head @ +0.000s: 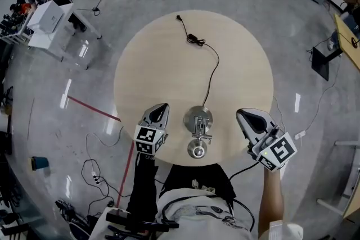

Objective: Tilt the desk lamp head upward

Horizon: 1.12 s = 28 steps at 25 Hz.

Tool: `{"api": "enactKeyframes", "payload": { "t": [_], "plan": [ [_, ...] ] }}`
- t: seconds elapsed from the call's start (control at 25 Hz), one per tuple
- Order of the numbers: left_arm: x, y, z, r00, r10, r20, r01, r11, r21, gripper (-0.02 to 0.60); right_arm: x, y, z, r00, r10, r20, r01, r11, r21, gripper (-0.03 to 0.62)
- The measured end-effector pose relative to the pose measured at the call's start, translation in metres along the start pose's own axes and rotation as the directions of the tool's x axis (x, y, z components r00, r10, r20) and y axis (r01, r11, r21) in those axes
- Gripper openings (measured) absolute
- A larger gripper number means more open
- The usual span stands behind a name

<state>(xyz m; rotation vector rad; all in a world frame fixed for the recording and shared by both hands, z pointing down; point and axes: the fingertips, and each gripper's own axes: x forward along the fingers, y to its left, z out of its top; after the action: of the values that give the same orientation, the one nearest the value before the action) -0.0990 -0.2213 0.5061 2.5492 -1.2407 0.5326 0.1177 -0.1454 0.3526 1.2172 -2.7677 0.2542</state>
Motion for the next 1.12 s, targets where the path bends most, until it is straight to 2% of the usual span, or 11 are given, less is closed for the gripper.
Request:
{"api": "enactKeyframes", "payload": {
  "t": [0.08, 0.16, 0.28, 0.4, 0.48, 0.68, 1.12],
  "plan": [
    [-0.029, 0.003, 0.058, 0.99, 0.048, 0.131, -0.043, 0.998, -0.038, 0.002, -0.012, -0.01, 0.018, 0.987, -0.158, 0.026, 0.157, 0.987, 0.022, 0.005],
    [-0.054, 0.004, 0.108, 0.967, 0.086, 0.238, -0.073, 0.995, -0.062, 0.002, -0.019, -0.013, 0.039, 0.958, -0.278, 0.065, 0.278, 0.961, 0.002, 0.005],
    [-0.083, -0.006, 0.159, 0.935, 0.093, 0.342, -0.081, 0.995, -0.049, 0.003, -0.027, -0.01, 0.059, 0.918, -0.381, 0.106, 0.385, 0.923, -0.012, 0.003],
    [-0.099, -0.02, 0.188, 0.915, 0.086, 0.394, -0.088, 0.996, -0.013, 0.002, -0.034, -0.006, 0.073, 0.911, -0.389, 0.137, 0.394, 0.919, -0.011, 0.005],
    [-0.099, -0.023, 0.2, 0.909, 0.082, 0.409, -0.09, 0.996, 0.0, 0.002, -0.036, -0.011, 0.083, 0.906, -0.392, 0.159, 0.4, 0.916, -0.021, 0.005],
    [-0.099, -0.022, 0.207, 0.911, 0.092, 0.402, -0.089, 0.996, -0.026, 0.002, -0.034, -0.016, 0.099, 0.9, -0.396, 0.183, 0.405, 0.914, -0.012, 0.003],
    [-0.098, -0.025, 0.213, 0.908, 0.08, 0.41, -0.088, 0.996, 0.0, 0.002, -0.023, -0.008, 0.108, 0.912, -0.353, 0.207, 0.366, 0.93, -0.026, 0.003]
  ]
}}
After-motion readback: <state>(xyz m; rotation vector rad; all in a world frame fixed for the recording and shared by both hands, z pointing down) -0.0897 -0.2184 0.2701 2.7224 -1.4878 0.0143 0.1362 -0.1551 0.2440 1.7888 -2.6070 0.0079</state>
